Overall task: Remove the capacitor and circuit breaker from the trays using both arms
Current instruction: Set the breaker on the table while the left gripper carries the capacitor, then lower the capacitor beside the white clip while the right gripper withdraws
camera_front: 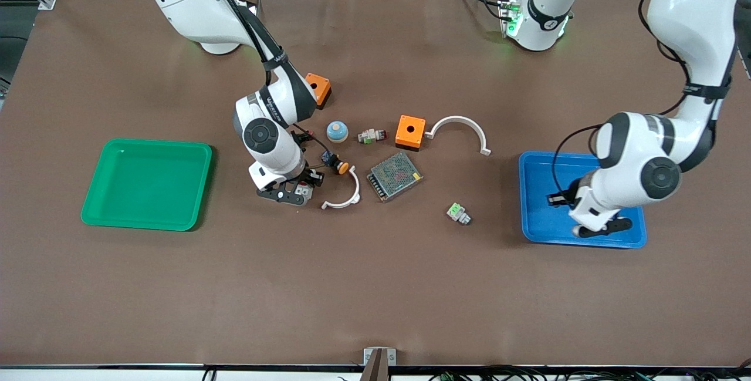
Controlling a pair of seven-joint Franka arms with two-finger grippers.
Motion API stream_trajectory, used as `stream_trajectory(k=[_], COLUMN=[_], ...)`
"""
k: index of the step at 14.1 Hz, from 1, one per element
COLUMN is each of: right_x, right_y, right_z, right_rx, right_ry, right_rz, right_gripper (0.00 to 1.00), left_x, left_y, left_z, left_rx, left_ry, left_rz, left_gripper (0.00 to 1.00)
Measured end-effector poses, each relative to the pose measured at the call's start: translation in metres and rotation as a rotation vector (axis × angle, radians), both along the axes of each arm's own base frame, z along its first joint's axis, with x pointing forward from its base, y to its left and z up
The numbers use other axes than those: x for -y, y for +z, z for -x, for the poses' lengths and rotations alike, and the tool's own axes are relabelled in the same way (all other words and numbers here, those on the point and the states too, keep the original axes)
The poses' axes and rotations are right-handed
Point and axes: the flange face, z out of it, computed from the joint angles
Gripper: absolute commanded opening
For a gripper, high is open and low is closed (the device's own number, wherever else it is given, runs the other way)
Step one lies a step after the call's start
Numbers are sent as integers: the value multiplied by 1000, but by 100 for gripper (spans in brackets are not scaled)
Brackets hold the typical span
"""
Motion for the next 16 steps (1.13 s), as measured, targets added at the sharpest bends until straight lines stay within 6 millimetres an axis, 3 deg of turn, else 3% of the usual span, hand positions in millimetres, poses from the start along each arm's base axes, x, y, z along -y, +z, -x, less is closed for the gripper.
stream_trajectory(k=[1,2,5,7,9,12,13,15,16], right_x=[1,1,0,-1,2,23,37,77,102], right_y=[-2,-3,5,23,65,152,170,189,196], right_z=[0,0,-8,-23,-50,-91,-100,-114,-120], right_rx=[-3,-4,11,7,-36,-74,-83,-100,-108], right_ry=[-1,-1,-5,-12,-25,-19,5,57,83], right_rz=[2,3,-3,-2,10,9,7,7,15], right_gripper=[39,99,100,100,100,100,100,100,100], left_x=[18,35,83,104,124,159,169,180,181], left_y=[-1,-2,-11,-23,-38,-63,-69,-78,-82], left_z=[5,10,30,46,60,83,90,97,97], left_rx=[-9,-14,-13,-35,-49,-79,-90,-105,-108], left_ry=[25,48,110,136,161,182,186,198,205], left_rz=[8,14,34,35,32,25,22,18,19], left_gripper=[0,0,0,0,1,10,21,57,99])
